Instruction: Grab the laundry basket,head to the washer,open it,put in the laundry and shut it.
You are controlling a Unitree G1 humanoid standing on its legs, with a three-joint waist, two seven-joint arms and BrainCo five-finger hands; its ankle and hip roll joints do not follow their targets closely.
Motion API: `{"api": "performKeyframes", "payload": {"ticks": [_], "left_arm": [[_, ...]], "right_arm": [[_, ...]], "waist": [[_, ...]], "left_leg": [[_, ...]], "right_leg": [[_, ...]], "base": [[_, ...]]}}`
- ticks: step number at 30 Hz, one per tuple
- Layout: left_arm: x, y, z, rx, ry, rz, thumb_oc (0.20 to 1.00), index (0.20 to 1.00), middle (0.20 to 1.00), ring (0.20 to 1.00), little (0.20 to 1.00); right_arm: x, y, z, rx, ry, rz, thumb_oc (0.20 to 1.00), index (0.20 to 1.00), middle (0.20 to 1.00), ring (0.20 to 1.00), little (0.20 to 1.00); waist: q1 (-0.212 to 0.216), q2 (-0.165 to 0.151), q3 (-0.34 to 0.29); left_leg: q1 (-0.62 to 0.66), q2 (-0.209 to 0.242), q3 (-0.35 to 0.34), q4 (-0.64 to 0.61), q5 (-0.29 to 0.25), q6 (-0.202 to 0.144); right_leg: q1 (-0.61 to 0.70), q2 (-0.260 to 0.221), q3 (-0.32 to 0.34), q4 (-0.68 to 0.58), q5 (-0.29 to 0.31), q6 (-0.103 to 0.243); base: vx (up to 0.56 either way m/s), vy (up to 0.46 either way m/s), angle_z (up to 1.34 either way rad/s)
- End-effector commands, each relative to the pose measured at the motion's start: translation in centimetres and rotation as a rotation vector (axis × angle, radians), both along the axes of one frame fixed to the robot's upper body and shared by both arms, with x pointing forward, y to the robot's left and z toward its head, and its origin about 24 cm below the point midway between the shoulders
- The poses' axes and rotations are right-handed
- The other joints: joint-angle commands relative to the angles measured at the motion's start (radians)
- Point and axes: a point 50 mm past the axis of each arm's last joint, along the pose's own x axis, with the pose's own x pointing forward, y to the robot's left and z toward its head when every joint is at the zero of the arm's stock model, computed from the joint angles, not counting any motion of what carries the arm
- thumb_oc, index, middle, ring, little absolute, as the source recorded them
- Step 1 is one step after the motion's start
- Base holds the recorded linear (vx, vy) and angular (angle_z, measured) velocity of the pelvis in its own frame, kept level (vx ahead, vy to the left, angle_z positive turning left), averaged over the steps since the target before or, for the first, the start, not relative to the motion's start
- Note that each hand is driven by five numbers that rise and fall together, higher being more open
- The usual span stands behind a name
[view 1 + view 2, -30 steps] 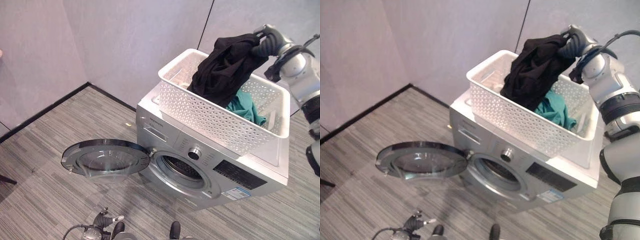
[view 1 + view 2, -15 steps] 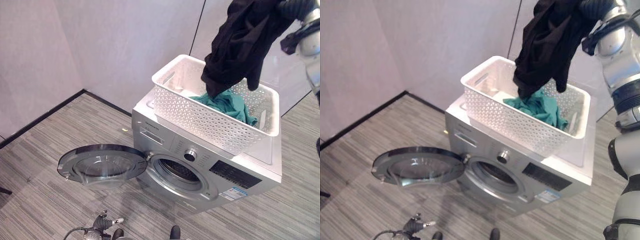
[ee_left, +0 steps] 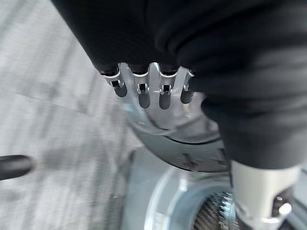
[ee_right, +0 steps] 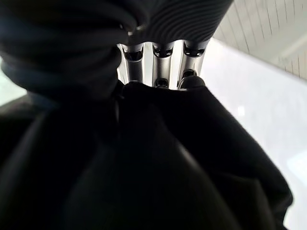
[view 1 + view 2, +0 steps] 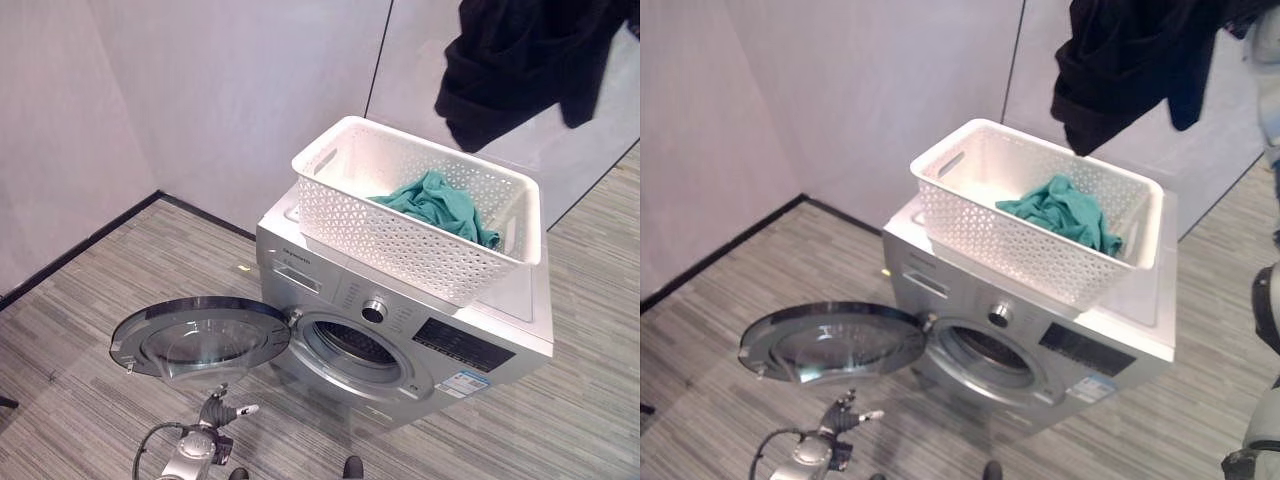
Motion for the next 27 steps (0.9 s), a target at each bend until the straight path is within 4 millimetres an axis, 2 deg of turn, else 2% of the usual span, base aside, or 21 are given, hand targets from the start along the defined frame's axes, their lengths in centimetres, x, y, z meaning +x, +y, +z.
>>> {"api": "performKeyframes", "payload": {"ticks": [1,3,6,8,9,10,11,12,15,16,19,20,21,22,25,26,27], "left_arm": [[2.9,1.4,2.1,0.095,-0.111,-0.094,1.0,1.0,1.0,1.0,1.0],[4.3,0.5,3.5,0.087,-0.192,-0.162,1.0,1.0,1.0,1.0,1.0],[5.3,-0.2,4.7,0.077,-0.256,-0.21,1.0,1.0,1.0,1.0,1.0],[6.7,-1.4,6.7,0.046,-0.358,-0.272,1.0,1.0,1.0,1.0,1.0],[6.6,-1.3,6.7,0.048,-0.357,-0.273,1.0,1.0,1.0,1.0,1.0],[7.6,-2.4,8.5,0.016,-0.441,-0.314,1.0,1.0,1.0,1.0,1.0],[7.5,-2.2,8.5,0.021,-0.439,-0.316,1.0,1.0,1.0,1.0,1.0],[8.1,-2.9,9.7,-0.002,-0.494,-0.348,1.0,1.0,1.0,1.0,1.0],[9.1,-4.9,13.1,-0.059,-0.625,-0.455,1.0,1.0,1.0,1.0,1.0],[9.0,-4.8,13.1,-0.056,-0.623,-0.457,1.0,1.0,1.0,1.0,1.0],[9.3,-6.5,15.8,-0.131,-0.713,-0.524,1.0,1.0,1.0,1.0,1.0],[9.6,-7.7,17.6,-0.173,-0.778,-0.566,1.0,1.0,1.0,1.0,1.0],[9.6,-7.6,17.6,-0.172,-0.777,-0.568,1.0,1.0,1.0,1.0,1.0],[9.8,-8.6,18.3,-0.202,-0.804,-0.589,1.0,1.0,1.0,1.0,1.0],[10.5,-10.5,20.4,-0.267,-0.869,-0.634,1.0,1.0,1.0,1.0,1.0],[10.5,-10.6,20.4,-0.266,-0.866,-0.638,1.0,1.0,1.0,1.0,1.0],[10.8,-12.0,21.4,-0.301,-0.891,-0.679,1.0,1.0,1.0,1.0,1.0]], "right_arm": [[-3.9,-1.3,4.4,0.029,-0.214,-0.046,0.2,0.2,0.2,0.2,0.2],[-4.9,-1.8,4.6,0.024,-0.246,-0.059,0.2,0.2,0.2,0.2,0.2],[-5.5,-2.3,4.6,0.018,-0.261,-0.073,0.2,0.2,0.2,0.2,0.2],[-6.1,-2.5,4.4,0.007,-0.276,-0.073,0.2,0.2,0.2,0.2,0.2],[-6.1,-2.6,4.3,0.01,-0.275,-0.074,0.2,0.2,0.2,0.2,0.2],[-6.5,-2.4,4.1,-0.024,-0.282,-0.076,0.2,0.2,0.2,0.2,0.2],[-6.5,-2.5,3.9,-0.019,-0.28,-0.077,0.2,0.2,0.2,0.2,0.2],[-6.9,-2.6,3.7,-0.033,-0.293,-0.083,0.2,0.2,0.2,0.2,0.2],[-7.0,-3.0,2.3,-0.042,-0.275,-0.086,0.2,0.2,0.2,0.2,0.2],[-7.0,-3.2,2.1,-0.039,-0.274,-0.087,0.2,0.2,0.2,0.2,0.2],[-6.3,-2.8,0.1,-0.048,-0.232,-0.064,0.2,0.2,0.2,0.2,0.2],[-5.6,-2.3,-1.6,-0.047,-0.198,-0.04,0.2,0.2,0.2,0.2,0.2],[-5.6,-2.4,-1.7,-0.045,-0.198,-0.041,0.2,0.2,0.2,0.2,0.2],[-5.1,-2.0,-2.3,-0.041,-0.184,-0.022,0.2,0.2,0.2,0.2,0.2],[-4.2,-1.3,-4.5,-0.021,-0.145,0.018,0.2,0.2,0.2,0.2,0.2],[-4.3,-1.4,-4.6,-0.018,-0.145,0.013,0.2,0.2,0.2,0.2,0.2],[-4.0,-0.9,-5.5,-0.01,-0.134,0.045,0.2,0.2,0.2,0.2,0.2]], "waist": [[-0.004,-0.062,-0.02],[-0.018,-0.06,-0.019],[-0.024,-0.06,-0.016],[-0.041,-0.056,-0.012],[-0.038,-0.059,-0.011],[-0.054,-0.049,-0.007],[-0.051,-0.054,-0.007],[-0.062,-0.048,-0.006],[-0.091,-0.034,0.002],[-0.088,-0.037,0.002],[-0.107,-0.026,0.02],[-0.105,-0.015,0.037],[-0.103,-0.017,0.036],[-0.104,-0.006,0.041],[-0.103,0.01,0.054],[-0.101,0.007,0.055],[-0.106,0.014,0.064]], "left_leg": [[0.008,-0.052,0.047,0.007,-0.07,0.114],[0.017,-0.07,0.062,0.01,-0.081,0.128],[0.025,-0.085,0.075,0.011,-0.089,0.139],[0.036,-0.108,0.093,0.014,-0.101,0.154],[0.038,-0.109,0.095,0.015,-0.102,0.155],[0.044,-0.123,0.106,0.016,-0.108,0.166],[0.045,-0.124,0.109,0.016,-0.109,0.166],[0.05,-0.134,0.117,0.017,-0.114,0.173],[0.065,-0.161,0.135,0.012,-0.122,0.193],[0.066,-0.161,0.137,0.012,-0.122,0.194],[0.087,-0.183,0.17,0.007,-0.131,0.212],[0.101,-0.191,0.203,0.006,-0.14,0.224],[0.1,-0.192,0.204,0.006,-0.139,0.224],[0.106,-0.196,0.218,0.006,-0.148,0.231],[0.106,-0.197,0.242,0.01,-0.143,0.242],[0.107,-0.196,0.24,0.009,-0.144,0.241],[0.099,-0.191,0.24,0.021,-0.138,0.248]], "right_leg": [[0.043,-0.089,0.065,0.045,-0.116,0.058],[0.028,-0.105,0.083,0.06,-0.102,0.071],[0.016,-0.119,0.099,0.074,-0.097,0.081],[0.003,-0.137,0.114,0.089,-0.082,0.097],[0.002,-0.138,0.117,0.09,-0.082,0.098],[-0.007,-0.148,0.127,0.1,-0.069,0.106],[-0.008,-0.149,0.13,0.101,-0.069,0.107],[-0.014,-0.155,0.142,0.106,-0.06,0.114],[-0.037,-0.167,0.172,0.13,-0.026,0.124],[-0.038,-0.167,0.175,0.131,-0.026,0.125],[-0.072,-0.174,0.197,0.151,0.04,0.138],[-0.094,-0.184,0.148,0.165,0.066,0.129],[-0.095,-0.184,0.149,0.164,0.066,0.129],[-0.102,-0.189,0.104,0.18,0.058,0.122],[-0.098,-0.179,-0.011,0.246,-0.001,0.096],[-0.101,-0.179,-0.013,0.258,-0.009,0.094],[-0.104,-0.153,-0.018,0.326,-0.052,0.084]], "base": [[-0.02,0.107,-0.19],[-0.03,0.163,-0.24],[-0.03,0.13,-0.19],[-0.05,0.174,-0.25],[-0.04,0.149,-0.25],[-0.03,0.103,-0.22],[-0.06,0.169,-0.18],[-0.04,0.112,-0.15],[-0.07,0.163,-0.18],[-0.07,0.139,-0.29],[-0.1,0.129,-0.39],[-0.13,0.12,-0.63],[-0.11,0.13,-0.86],[-0.07,0.086,-0.86],[-0.09,0.067,-0.81],[-0.09,0.021,-0.63],[-0.11,0.014,-0.29]]}}
